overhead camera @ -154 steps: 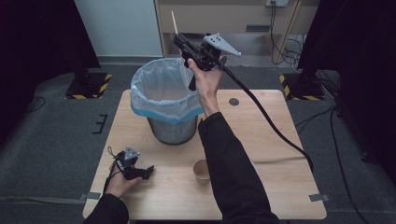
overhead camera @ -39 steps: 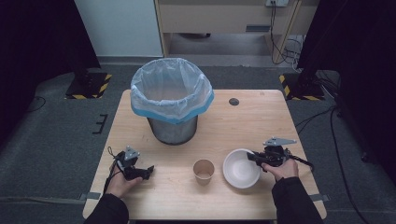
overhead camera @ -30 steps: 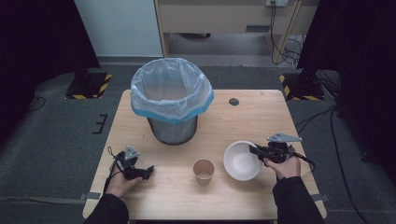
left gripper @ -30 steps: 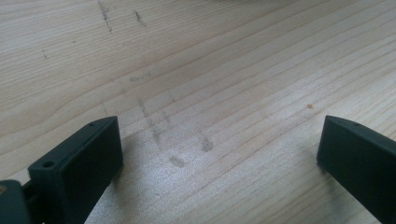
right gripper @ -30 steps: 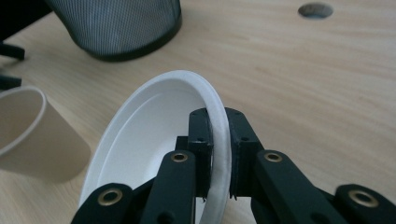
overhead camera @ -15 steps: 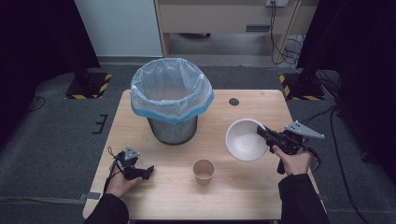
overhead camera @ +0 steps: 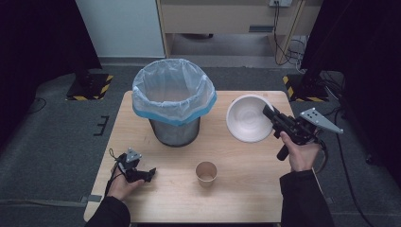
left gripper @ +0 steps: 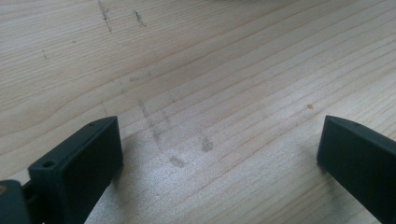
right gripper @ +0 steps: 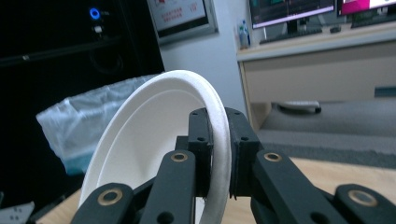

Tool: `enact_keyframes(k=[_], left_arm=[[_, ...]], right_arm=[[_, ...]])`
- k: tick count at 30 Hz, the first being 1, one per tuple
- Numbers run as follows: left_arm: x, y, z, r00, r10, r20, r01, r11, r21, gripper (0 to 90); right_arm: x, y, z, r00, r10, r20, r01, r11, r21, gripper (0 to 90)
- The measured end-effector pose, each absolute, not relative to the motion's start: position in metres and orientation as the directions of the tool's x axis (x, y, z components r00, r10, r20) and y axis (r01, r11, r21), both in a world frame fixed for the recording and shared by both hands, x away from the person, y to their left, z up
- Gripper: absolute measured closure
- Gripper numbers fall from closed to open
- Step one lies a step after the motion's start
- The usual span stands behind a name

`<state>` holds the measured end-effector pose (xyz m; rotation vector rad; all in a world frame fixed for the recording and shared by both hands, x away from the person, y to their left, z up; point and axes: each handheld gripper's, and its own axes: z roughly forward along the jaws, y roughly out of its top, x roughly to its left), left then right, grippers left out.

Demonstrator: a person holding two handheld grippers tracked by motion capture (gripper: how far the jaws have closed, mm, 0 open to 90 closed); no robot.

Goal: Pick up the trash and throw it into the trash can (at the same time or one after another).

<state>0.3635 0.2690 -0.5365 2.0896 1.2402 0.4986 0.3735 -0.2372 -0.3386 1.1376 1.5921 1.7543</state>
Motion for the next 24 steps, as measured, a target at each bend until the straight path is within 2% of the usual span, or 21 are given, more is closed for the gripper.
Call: enact_keyframes(k=[13, 24], left_arm=[[0.364, 0.269, -0.537, 0.481, 0.877, -0.004, 0.63, -0.342, 0.697, 0.0], [0.364, 0.269, -0.537, 0.483, 0.876, -0.004, 0.629, -0.343, 0.697, 0.0]], right_arm=[[0.381, -0.214, -0.293, -0.545, 0.805, 0.233, 0.06, -0.239, 0.969, 82.6], [0.396, -0.186, -0.267, -0.574, 0.788, 0.223, 0.023, -0.257, 0.966, 82.6]])
